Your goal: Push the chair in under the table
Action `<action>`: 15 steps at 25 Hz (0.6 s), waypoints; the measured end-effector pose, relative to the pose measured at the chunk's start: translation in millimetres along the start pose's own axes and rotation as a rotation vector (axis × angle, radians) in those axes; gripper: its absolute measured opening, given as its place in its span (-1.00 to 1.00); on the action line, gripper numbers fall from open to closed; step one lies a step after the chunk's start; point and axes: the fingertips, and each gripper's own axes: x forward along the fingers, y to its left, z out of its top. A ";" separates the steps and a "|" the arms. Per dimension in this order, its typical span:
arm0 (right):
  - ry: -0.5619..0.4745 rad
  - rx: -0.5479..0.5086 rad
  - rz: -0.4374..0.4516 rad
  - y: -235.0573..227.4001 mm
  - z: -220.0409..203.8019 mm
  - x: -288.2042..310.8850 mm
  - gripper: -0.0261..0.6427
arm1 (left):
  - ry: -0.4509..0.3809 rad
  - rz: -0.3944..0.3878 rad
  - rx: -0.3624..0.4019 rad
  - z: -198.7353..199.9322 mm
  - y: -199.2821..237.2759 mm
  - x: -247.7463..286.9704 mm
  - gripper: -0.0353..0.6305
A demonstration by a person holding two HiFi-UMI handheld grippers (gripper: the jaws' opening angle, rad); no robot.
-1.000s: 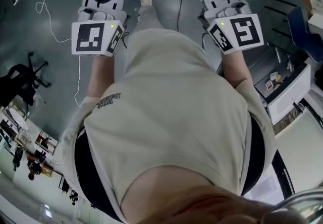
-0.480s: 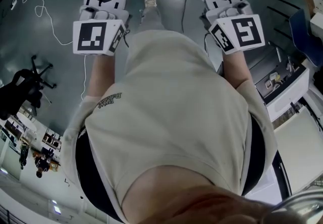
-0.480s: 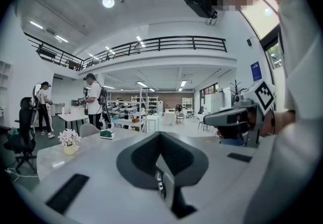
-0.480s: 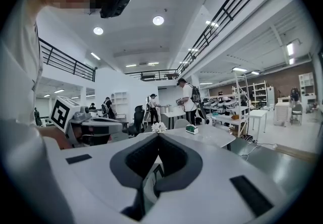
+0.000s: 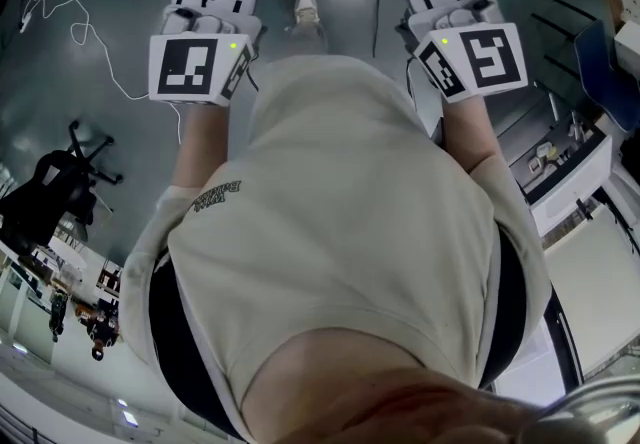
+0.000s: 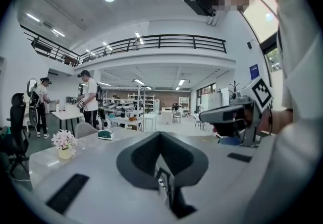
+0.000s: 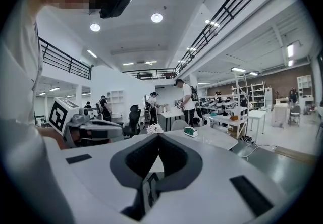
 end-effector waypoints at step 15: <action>-0.006 -0.068 -0.045 -22.8 21.1 30.4 -0.89 | 0.004 -0.021 0.042 5.4 39.3 27.6 -0.87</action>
